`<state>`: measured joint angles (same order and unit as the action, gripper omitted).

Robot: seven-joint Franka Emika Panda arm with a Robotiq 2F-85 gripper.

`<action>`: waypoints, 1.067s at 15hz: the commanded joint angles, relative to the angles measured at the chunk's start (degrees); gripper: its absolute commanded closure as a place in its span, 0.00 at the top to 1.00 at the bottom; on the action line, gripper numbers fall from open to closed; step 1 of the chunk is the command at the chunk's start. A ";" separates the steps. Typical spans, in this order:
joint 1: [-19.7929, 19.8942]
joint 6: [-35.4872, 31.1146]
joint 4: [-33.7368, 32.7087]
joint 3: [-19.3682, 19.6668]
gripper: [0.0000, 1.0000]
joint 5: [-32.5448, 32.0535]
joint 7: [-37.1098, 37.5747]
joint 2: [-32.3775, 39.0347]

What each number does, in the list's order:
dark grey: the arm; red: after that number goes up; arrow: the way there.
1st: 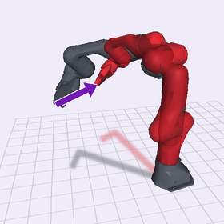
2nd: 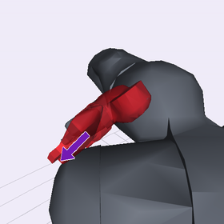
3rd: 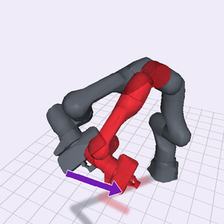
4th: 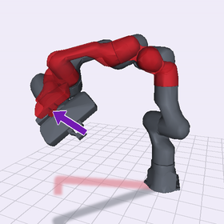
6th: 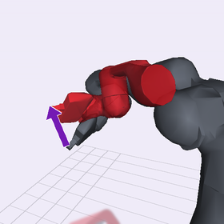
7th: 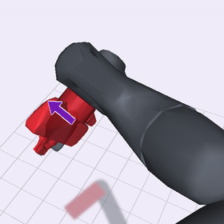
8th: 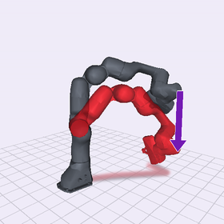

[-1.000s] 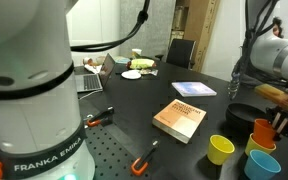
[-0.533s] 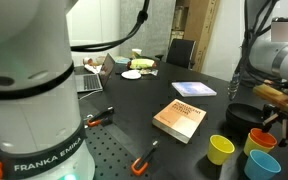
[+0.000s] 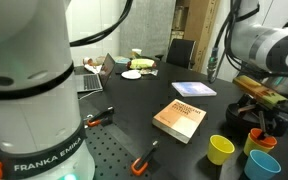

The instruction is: Stack the cups on top of each other

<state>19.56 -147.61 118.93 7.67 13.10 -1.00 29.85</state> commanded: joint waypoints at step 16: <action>-2.48 -2.01 -2.74 3.42 1.00 -8.30 -1.11 7.16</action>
<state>17.71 -149.38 119.38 10.19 6.66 -2.59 34.60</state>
